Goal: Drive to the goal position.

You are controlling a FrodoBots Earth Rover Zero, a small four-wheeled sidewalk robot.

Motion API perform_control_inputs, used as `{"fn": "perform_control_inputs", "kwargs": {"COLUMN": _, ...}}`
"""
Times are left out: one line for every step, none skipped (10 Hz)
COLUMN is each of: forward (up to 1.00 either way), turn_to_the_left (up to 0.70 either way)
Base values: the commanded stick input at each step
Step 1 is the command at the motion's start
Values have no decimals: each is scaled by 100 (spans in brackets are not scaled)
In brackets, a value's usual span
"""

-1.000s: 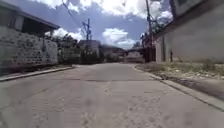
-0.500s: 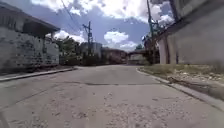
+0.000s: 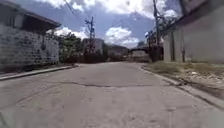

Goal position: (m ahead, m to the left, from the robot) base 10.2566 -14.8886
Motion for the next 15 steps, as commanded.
{"fn": "perform_control_inputs", "kwargs": {"forward": 70, "turn_to_the_left": 0}}
{"fn": "perform_control_inputs", "kwargs": {"forward": 70, "turn_to_the_left": 0}}
{"fn": "perform_control_inputs", "kwargs": {"forward": 70, "turn_to_the_left": -3}}
{"fn": "perform_control_inputs", "kwargs": {"forward": 70, "turn_to_the_left": -24}}
{"fn": "perform_control_inputs", "kwargs": {"forward": 70, "turn_to_the_left": -35}}
{"fn": "perform_control_inputs", "kwargs": {"forward": 70, "turn_to_the_left": -35}}
{"fn": "perform_control_inputs", "kwargs": {"forward": 70, "turn_to_the_left": 0}}
{"fn": "perform_control_inputs", "kwargs": {"forward": 70, "turn_to_the_left": 0}}
{"fn": "perform_control_inputs", "kwargs": {"forward": 70, "turn_to_the_left": 0}}
{"fn": "perform_control_inputs", "kwargs": {"forward": 70, "turn_to_the_left": 0}}
{"fn": "perform_control_inputs", "kwargs": {"forward": 70, "turn_to_the_left": 0}}
{"fn": "perform_control_inputs", "kwargs": {"forward": 70, "turn_to_the_left": 0}}
{"fn": "perform_control_inputs", "kwargs": {"forward": 70, "turn_to_the_left": 0}}
{"fn": "perform_control_inputs", "kwargs": {"forward": 70, "turn_to_the_left": 0}}
{"fn": "perform_control_inputs", "kwargs": {"forward": 70, "turn_to_the_left": 0}}
